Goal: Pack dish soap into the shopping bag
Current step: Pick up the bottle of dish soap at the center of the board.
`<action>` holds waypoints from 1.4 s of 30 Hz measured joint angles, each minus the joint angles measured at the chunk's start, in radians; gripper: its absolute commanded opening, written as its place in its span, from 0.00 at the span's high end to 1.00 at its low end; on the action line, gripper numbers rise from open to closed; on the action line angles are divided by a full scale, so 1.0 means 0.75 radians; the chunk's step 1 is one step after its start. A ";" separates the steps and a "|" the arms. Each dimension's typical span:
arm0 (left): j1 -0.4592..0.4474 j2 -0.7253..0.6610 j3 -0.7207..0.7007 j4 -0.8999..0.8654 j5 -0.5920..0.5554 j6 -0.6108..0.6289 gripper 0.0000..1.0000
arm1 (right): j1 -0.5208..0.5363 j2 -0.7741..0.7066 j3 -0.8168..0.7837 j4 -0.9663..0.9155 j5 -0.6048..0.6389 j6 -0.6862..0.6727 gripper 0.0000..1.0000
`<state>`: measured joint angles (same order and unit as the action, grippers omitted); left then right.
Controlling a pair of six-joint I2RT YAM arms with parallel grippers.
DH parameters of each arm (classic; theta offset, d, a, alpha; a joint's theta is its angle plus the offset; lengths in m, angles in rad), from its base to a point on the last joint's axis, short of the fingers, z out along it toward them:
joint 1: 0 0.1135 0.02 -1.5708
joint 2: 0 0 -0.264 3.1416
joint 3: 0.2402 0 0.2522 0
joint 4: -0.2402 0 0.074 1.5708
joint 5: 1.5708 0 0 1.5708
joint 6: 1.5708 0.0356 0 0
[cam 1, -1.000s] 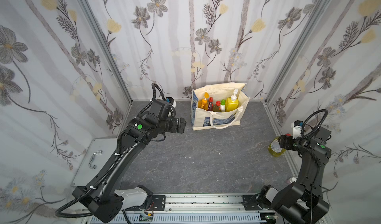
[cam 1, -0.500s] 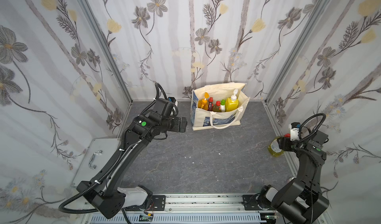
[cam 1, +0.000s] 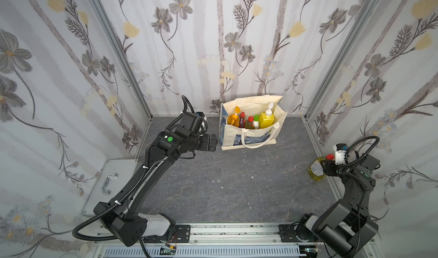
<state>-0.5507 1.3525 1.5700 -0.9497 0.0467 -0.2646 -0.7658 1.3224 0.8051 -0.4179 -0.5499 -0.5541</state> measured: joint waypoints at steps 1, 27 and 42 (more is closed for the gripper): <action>0.002 0.003 0.002 0.002 0.000 -0.002 0.00 | 0.000 0.001 -0.005 0.003 -0.002 -0.004 0.42; 0.026 0.033 -0.030 0.028 0.047 -0.046 0.00 | -0.023 0.096 -0.014 0.101 -0.147 -0.058 0.43; 0.029 0.039 -0.047 0.036 0.059 -0.066 0.00 | -0.022 0.028 -0.140 0.224 -0.076 0.071 0.25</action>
<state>-0.5289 1.3819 1.5349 -0.9230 0.0910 -0.3141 -0.7826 1.3434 0.6998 -0.2501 -0.6071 -0.5011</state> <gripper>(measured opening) 0.995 0.750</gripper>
